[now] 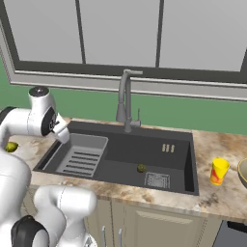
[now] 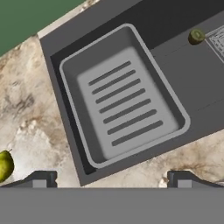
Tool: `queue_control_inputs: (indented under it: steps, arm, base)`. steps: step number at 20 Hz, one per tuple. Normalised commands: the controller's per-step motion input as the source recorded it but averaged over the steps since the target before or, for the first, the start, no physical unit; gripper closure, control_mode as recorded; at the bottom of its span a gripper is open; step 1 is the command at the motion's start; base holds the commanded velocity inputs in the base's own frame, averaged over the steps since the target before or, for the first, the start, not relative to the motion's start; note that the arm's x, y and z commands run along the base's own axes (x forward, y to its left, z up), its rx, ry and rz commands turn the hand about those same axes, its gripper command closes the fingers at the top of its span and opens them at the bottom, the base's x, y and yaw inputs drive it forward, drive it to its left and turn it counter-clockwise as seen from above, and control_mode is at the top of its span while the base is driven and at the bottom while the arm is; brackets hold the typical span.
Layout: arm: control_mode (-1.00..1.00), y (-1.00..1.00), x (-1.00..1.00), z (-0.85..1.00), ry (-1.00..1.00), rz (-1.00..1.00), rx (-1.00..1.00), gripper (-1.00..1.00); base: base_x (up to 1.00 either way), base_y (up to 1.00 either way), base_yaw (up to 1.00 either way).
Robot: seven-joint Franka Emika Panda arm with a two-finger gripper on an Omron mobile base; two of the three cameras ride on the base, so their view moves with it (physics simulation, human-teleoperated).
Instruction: Remove the pear and kiwi from the sink. Then move the bowl and cup from the counter to the sink for washing.
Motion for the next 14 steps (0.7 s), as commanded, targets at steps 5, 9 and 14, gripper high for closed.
queue_control_inputs:
  steps: [5, 9, 14]
  arm:
    - [-1.0, -0.43, -0.12, 0.0, 0.0, 0.01, -0.03, -1.0]
    - [-1.0, -0.45, -0.07, 0.0, 0.0, 0.02, -0.03, -1.0]
    - [-1.0, -0.46, -0.06, 0.0, 0.0, 0.03, -0.02, -1.0]
  base:
    - [0.0, 0.0, 0.0]
    - [0.0, 0.0, 0.0]
    - [0.0, 0.0, 0.0]
